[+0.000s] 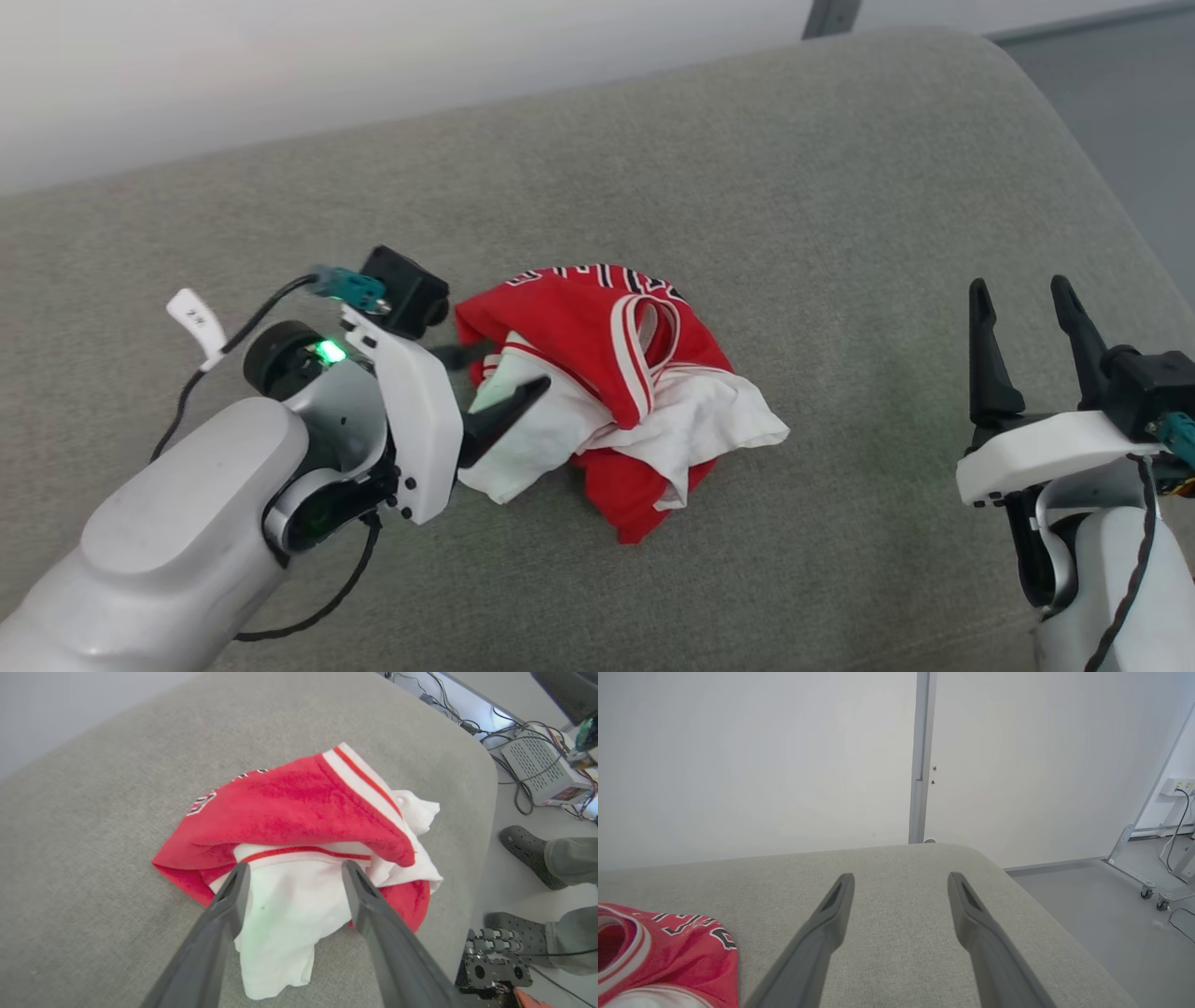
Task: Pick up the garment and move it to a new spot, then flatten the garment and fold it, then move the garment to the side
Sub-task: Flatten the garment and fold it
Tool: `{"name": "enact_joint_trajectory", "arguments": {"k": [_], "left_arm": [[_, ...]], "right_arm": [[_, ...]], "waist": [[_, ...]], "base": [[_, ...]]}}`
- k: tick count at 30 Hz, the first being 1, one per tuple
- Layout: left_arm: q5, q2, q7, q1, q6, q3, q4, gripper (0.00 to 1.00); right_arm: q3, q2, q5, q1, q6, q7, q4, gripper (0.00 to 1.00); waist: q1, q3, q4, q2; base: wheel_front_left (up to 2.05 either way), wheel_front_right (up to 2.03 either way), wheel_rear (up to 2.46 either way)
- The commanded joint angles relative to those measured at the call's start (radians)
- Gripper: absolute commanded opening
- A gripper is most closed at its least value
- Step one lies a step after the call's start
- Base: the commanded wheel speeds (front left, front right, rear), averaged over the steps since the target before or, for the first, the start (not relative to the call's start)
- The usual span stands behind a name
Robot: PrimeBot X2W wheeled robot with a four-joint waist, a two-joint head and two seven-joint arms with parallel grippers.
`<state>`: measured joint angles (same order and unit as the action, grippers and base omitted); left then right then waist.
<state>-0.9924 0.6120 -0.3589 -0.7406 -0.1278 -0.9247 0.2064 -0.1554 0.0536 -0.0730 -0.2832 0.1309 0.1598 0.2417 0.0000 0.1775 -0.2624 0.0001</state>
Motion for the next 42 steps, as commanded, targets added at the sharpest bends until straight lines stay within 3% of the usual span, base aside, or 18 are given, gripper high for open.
{"name": "enact_joint_trajectory", "arguments": {"k": [1, 15, 16, 17, 23, 28, 38, 42], "left_arm": [[-0.018, -0.002, -0.02, -0.018, -0.002, -0.01, 0.014, 1.0], [-0.005, -0.084, -0.213, -0.105, 0.0, -0.136, 0.263, 1.0], [-0.005, -0.091, -0.215, -0.108, 0.0, -0.143, 0.269, 0.07], [-0.002, -0.09, -0.223, -0.112, 0.0, -0.15, 0.282, 0.0], [-0.022, -0.084, -0.235, -0.13, -0.002, -0.154, 0.304, 0.0], [-0.043, -0.043, -0.237, -0.141, 0.015, -0.126, 0.298, 0.0], [-0.047, 0.19, -0.258, -0.05, 0.159, -0.084, 0.246, 0.0], [-0.067, 0.255, -0.249, 0.002, 0.197, -0.072, 0.254, 0.0]], "right_arm": [[0.004, -0.004, -0.009, -0.016, 0.0, 0.009, 0.012, 1.0], [0.025, -0.003, -0.03, -0.069, 0.0, 0.051, 0.096, 1.0], [0.027, -0.003, -0.028, -0.073, 0.0, 0.053, 0.098, 1.0], [0.027, -0.003, -0.026, -0.077, 0.0, 0.054, 0.101, 1.0], [0.018, -0.003, -0.019, -0.083, 0.0, 0.06, 0.108, 1.0], [0.003, -0.003, -0.012, -0.078, 0.0, 0.058, 0.108, 1.0], [-0.012, -0.003, 0.012, -0.045, 0.0, 0.03, 0.084, 1.0], [-0.009, -0.003, 0.011, -0.033, 0.0, 0.019, 0.073, 1.0]], "waist": [[0.0, 0.012, -0.011, -0.0001], [0.0, 0.071, -0.018, -0.0001], [0.0, 0.074, -0.017, -0.0001], [0.0, 0.076, -0.015, -0.0001], [0.0, 0.078, 0.004, -0.0001], [0.0, 0.069, 0.036, -0.0001], [0.0, 0.039, 0.089, -0.0001], [0.0, 0.038, 0.102, -0.0001]], "base": [[0.0, 0.0, 0.0], [0.0, 0.0, 0.0], [0.0, 0.0, 0.0], [0.0, 0.0, 0.0], [0.0, 0.0, 0.0], [0.0, 0.0, 0.0], [0.0, 0.0, 0.0], [0.0, 0.0, 0.0]]}}
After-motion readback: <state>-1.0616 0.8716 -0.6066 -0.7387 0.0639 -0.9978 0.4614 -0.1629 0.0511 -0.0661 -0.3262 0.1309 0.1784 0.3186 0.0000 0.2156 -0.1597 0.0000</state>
